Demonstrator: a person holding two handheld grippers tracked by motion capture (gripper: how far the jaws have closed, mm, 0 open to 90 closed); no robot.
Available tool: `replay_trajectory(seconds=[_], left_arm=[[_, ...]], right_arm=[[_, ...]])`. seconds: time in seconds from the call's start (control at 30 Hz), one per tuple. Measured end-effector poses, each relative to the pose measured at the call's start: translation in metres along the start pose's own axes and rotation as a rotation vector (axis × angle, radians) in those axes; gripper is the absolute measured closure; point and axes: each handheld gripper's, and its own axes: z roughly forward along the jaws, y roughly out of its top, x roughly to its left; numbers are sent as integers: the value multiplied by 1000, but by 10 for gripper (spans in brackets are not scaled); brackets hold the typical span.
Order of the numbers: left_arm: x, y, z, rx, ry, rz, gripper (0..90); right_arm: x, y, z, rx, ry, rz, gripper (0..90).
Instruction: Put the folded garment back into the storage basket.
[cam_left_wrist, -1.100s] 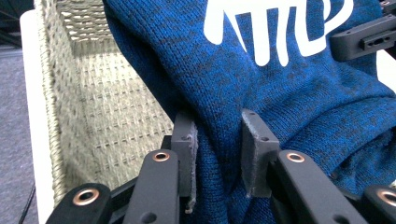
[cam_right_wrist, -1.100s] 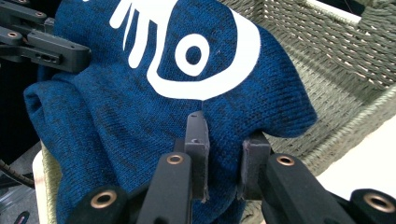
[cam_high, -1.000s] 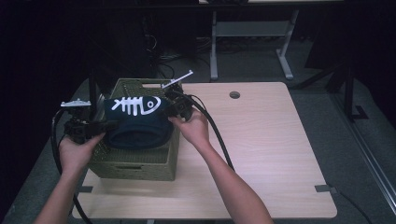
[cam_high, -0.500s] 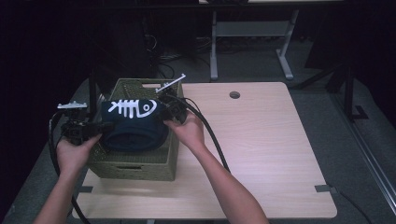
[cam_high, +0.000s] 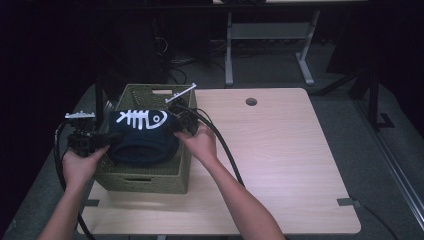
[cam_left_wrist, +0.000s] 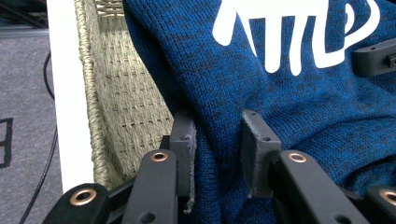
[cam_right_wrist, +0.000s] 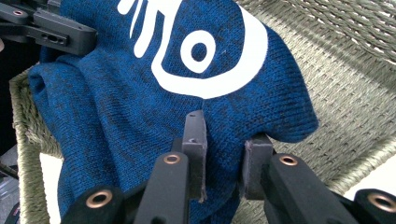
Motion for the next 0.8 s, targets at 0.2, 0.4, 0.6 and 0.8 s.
replay_trajectory(seconds=[0.2, 0.4, 0.6, 0.8], left_arm=[[0, -1, 4, 12, 4, -1, 678], [0, -2, 10, 25, 12, 1, 673], [0, -3, 15, 47, 30, 13, 675], [3, -5, 18, 52, 30, 11, 674]], right_arm=[[-2, -2, 2, -4, -9, 6, 751], [-3, -5, 5, 0, -18, 12, 746], [-5, -9, 11, 16, -28, 10, 732], [-4, -9, 14, 20, -39, 3, 714]])
